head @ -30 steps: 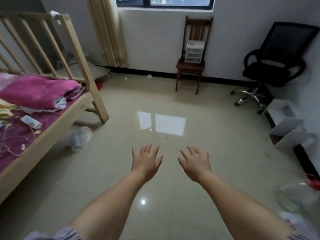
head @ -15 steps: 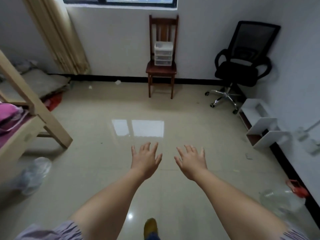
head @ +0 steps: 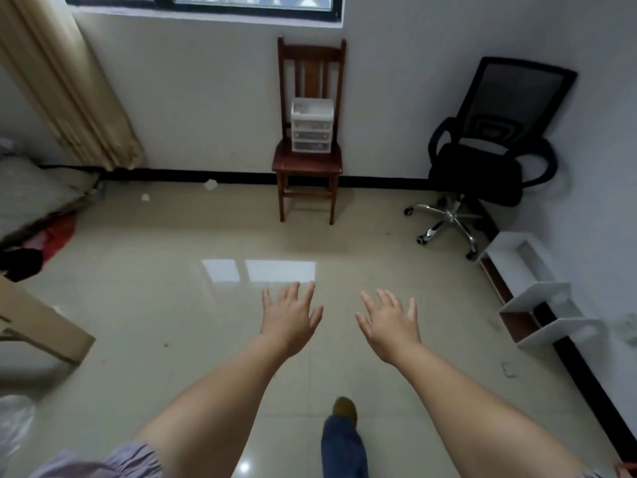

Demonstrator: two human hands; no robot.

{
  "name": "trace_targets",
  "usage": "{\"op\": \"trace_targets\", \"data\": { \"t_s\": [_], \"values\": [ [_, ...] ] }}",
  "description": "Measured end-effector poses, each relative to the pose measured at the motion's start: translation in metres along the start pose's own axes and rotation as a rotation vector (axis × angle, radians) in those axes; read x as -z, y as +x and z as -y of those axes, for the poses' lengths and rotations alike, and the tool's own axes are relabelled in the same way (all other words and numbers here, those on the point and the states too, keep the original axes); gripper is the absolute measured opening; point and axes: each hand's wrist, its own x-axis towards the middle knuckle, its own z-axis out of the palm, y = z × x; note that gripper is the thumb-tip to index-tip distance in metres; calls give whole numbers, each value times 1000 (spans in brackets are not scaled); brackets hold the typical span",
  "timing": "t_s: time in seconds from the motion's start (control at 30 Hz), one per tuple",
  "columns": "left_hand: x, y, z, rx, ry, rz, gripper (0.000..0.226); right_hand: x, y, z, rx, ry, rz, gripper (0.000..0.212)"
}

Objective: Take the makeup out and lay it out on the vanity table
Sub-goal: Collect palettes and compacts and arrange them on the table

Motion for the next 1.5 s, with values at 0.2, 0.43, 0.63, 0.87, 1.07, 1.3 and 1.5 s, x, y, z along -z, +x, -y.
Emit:
{"op": "trace_targets", "data": {
  "t_s": [0.2, 0.43, 0.63, 0.87, 1.07, 1.3, 1.5],
  "values": [
    [23, 139, -7, 61, 21, -16, 57, 43, 146, -35, 74, -29, 4, 54],
    [58, 292, -18, 92, -34, -28, 59, 106, 302, -57, 124, -72, 6, 54],
    [69, 420, 12, 103, -56, -26, 59, 128, 428, -54, 129, -64, 38, 54],
    [112, 592, 76, 89, -16, -28, 57, 171, 599, -28, 62, -24, 25, 54],
    [151, 726, 101, 63, -17, -16, 56, 203, 725, -19, 16, 23, 41, 53],
    [152, 873, 128, 129, -26, 35, 57, 223, 889, -27, 60, 0, 60, 53],
    [162, 988, 143, 217, -60, 91, 57, 256, 1029, -30, 155, -25, 115, 53]
  ]
}}
